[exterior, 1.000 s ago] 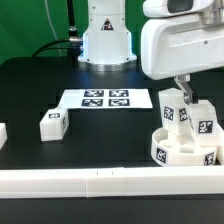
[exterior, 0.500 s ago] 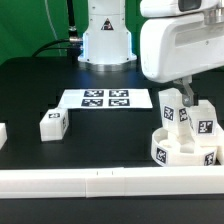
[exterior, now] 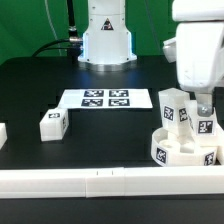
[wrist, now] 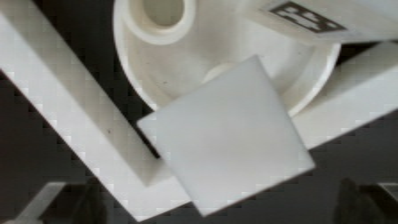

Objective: Assemble stool

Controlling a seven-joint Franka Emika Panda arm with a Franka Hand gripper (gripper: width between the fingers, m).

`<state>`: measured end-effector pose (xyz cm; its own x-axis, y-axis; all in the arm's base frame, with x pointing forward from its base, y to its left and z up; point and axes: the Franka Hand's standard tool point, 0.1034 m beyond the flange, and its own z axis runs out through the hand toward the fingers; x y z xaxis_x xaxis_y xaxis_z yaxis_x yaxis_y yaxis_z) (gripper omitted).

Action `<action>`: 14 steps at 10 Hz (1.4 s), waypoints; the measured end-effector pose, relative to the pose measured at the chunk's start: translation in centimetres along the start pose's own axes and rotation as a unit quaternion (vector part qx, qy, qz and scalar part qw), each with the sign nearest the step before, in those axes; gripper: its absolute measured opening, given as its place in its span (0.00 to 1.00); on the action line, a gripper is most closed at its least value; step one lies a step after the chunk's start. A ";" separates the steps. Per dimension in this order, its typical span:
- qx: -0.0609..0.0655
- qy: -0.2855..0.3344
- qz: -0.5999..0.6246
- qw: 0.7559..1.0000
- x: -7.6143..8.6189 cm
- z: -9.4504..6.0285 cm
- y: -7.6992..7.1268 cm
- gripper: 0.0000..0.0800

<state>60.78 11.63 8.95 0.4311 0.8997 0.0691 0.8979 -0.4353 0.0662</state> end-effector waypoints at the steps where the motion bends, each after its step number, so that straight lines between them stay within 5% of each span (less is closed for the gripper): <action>1: -0.002 -0.006 -0.041 0.999 -0.1 0.2 0.0 0.81; 7: -0.019 -0.028 -0.203 0.979 -1.0 0.5 0.6 0.81; 9: -0.019 -0.028 -0.198 0.980 -1.1 0.5 0.6 0.54; 10: -0.019 -0.029 -0.197 0.980 -1.2 0.5 0.7 0.54; 11: -0.019 -0.028 -0.191 0.981 -1.2 0.4 0.7 0.42; 14: -0.021 -0.027 -0.138 0.990 -1.2 0.4 0.7 0.42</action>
Offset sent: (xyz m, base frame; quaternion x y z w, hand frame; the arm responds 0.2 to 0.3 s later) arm -0.0035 0.0030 -0.0066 -0.0067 0.0158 -0.1854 0.9825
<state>60.95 10.23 8.48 0.1758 0.9844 -0.0108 0.9780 -0.1734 0.1158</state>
